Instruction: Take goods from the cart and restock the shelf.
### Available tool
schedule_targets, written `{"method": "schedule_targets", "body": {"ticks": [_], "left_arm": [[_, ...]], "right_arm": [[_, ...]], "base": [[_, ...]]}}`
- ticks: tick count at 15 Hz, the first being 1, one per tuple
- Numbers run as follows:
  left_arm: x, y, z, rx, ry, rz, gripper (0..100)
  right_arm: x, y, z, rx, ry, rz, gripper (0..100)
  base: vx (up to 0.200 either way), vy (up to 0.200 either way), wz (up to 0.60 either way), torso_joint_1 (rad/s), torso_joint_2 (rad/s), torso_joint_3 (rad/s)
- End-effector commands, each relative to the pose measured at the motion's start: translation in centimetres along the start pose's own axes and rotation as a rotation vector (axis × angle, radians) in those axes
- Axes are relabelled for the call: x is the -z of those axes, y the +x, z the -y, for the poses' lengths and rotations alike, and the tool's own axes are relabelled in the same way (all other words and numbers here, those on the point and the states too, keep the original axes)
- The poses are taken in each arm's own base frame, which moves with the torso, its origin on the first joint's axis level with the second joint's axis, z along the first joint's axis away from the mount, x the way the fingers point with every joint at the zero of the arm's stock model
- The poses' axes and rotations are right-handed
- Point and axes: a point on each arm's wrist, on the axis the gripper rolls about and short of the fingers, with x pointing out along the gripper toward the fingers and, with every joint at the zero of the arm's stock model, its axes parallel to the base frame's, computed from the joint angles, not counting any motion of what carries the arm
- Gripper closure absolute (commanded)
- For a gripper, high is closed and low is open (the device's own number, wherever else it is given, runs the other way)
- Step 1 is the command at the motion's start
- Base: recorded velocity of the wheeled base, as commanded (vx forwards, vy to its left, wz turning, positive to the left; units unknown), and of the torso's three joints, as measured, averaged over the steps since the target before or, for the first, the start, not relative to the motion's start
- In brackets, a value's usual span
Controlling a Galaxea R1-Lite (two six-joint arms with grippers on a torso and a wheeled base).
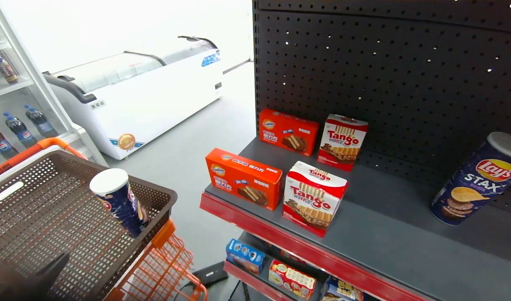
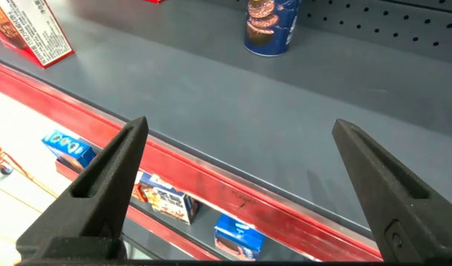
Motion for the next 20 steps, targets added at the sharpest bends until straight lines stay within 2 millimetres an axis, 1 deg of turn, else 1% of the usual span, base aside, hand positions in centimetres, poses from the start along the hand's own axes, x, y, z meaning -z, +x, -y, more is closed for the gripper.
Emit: {"method": "schedule_targets", "body": {"ticks": [1,2,3,4,9,11,13,15,18,20], "left_arm": [[0.7,7.5,0.9,0.018,-0.003,-0.125,0],[0.8,9.0,0.8,0.001,-0.008,-0.113,0],[1.2,11.2,0.7,-0.052,-0.011,-0.108,0],[1.6,12.6,0.8,-0.094,-0.010,-0.106,0],[3.3,17.5,1.4,-0.106,-0.016,-0.069,0],[4.0,18.6,1.5,-0.108,-0.018,-0.058,0],[4.6,20.2,1.8,-0.110,-0.023,-0.008,0],[5.2,21.2,1.6,-0.124,-0.025,-0.005,0],[5.4,22.5,1.7,-0.139,-0.031,0.030,0],[5.4,23.9,1.8,-0.156,-0.036,0.059,0]], "right_arm": [[0.0,0.0,0.0,0.000,0.000,-0.001,0],[0.0,0.0,0.0,0.000,0.000,-0.001,0],[0.0,0.0,0.0,0.000,0.000,-0.001,0],[0.0,0.0,0.0,0.000,0.000,-0.001,0],[0.0,0.0,0.0,0.000,0.000,-0.001,0],[0.0,0.0,0.0,0.000,0.000,-0.001,0],[0.0,0.0,0.0,0.000,0.000,0.001,0],[0.0,0.0,0.0,0.000,0.000,-0.001,0],[0.0,0.0,0.0,0.000,0.000,-0.001,0],[0.0,0.0,0.0,0.000,0.000,-0.001,0]], "base": [[0.000,0.000,0.00,0.000,0.00,0.000],[0.000,0.000,0.00,0.000,0.00,0.000],[0.000,0.000,0.00,0.000,0.00,0.000],[0.000,0.000,0.00,0.000,0.00,0.000],[0.000,0.000,0.00,0.000,0.00,0.000],[0.000,0.000,0.00,0.000,0.00,0.000],[0.000,0.000,0.00,0.000,0.00,0.000],[0.000,0.000,0.00,0.000,0.00,0.000],[0.000,0.000,0.00,0.000,0.00,0.000],[0.000,0.000,0.00,0.000,0.00,0.000]]}}
